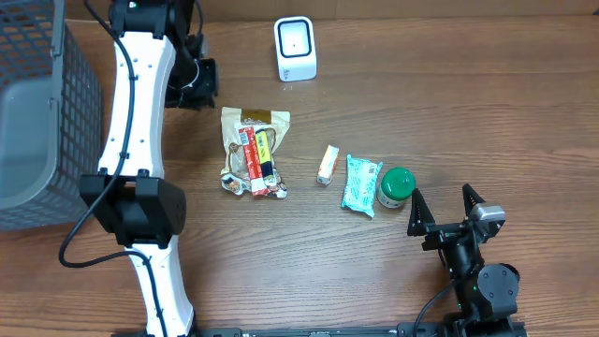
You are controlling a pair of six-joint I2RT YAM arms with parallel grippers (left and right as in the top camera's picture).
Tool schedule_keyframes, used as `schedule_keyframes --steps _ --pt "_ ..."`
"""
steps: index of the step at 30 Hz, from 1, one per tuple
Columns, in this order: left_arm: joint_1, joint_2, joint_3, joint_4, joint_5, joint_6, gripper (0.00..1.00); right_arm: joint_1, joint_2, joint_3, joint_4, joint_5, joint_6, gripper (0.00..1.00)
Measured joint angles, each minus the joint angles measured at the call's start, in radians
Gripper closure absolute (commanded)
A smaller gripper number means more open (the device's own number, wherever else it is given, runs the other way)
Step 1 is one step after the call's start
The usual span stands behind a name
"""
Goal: Scan the item barcode
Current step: 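Lower the bag onto the table and open the left gripper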
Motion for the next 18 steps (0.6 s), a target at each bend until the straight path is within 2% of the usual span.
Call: schedule_keyframes --steps 11,18 --pt "0.112 -0.004 0.0 0.0 -0.152 -0.02 0.96 0.0 0.0 0.0 0.0 0.0 0.0 0.0" --pt "0.236 -0.066 0.0 0.0 -0.184 -0.02 0.96 0.0 0.0 0.0 0.0 0.0 0.0 0.0"
